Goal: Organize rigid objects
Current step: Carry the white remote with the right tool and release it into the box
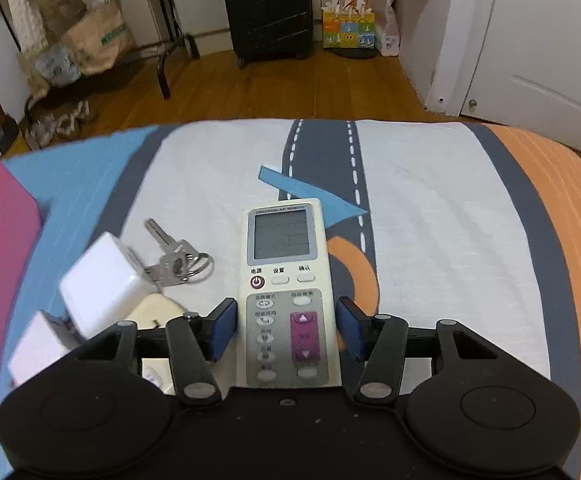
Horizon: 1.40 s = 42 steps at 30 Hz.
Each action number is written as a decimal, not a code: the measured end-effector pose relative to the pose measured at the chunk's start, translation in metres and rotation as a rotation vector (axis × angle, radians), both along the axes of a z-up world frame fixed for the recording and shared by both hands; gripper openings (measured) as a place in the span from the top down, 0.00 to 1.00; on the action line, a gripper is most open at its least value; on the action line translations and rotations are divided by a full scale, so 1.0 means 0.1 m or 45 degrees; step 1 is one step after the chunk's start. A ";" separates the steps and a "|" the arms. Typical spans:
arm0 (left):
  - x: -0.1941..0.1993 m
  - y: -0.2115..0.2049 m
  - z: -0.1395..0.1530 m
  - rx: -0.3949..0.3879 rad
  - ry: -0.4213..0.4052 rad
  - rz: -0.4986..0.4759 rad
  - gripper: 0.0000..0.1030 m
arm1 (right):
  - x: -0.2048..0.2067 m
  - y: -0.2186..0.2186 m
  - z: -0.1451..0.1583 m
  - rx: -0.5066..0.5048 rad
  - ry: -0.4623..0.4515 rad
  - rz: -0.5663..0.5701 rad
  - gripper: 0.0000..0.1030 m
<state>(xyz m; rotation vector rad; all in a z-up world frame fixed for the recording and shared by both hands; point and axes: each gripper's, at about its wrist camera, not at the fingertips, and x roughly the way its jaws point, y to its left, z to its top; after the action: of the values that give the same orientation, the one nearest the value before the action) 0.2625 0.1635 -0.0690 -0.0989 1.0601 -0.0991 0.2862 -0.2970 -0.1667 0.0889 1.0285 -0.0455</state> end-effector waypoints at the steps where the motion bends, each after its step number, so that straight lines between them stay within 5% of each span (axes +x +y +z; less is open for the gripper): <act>1: 0.00 0.01 0.00 0.009 -0.003 -0.004 0.98 | 0.03 0.04 -0.02 -0.035 -0.005 0.012 0.43; 6: 0.00 -0.02 0.00 0.032 -0.004 -0.008 0.97 | -0.04 0.10 0.05 -0.094 -0.058 0.018 0.45; 13: -0.01 -0.04 -0.01 0.032 -0.007 -0.010 0.97 | -0.54 0.26 0.59 -0.081 -0.197 -0.055 0.44; 17: 0.00 -0.03 0.00 0.031 -0.008 -0.007 0.97 | -0.89 0.50 1.02 -0.058 -0.342 0.036 0.44; 21: 0.00 -0.02 0.00 0.026 -0.004 -0.002 0.97 | -1.15 0.98 1.45 0.110 -0.449 0.242 0.44; 26: -0.01 -0.01 0.01 0.024 -0.007 -0.007 0.98 | -1.21 1.73 1.70 0.335 -0.448 0.522 0.44; 30: -0.01 0.02 0.00 -0.005 -0.004 -0.002 0.98 | -1.07 2.20 1.58 0.485 -0.314 0.597 0.44; 36: -0.03 0.02 -0.01 -0.019 -0.014 -0.009 0.97 | -0.71 2.72 1.03 0.476 -0.079 0.508 0.44; 42: -0.01 0.06 -0.02 -0.054 -0.002 0.005 0.97 | -0.58 3.03 0.73 0.351 -0.090 0.435 0.44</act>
<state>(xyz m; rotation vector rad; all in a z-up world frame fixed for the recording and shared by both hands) 0.2617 0.1696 -0.0710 -0.1392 1.0561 -0.1185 0.2282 0.0059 -0.0935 0.1631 0.9632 0.4080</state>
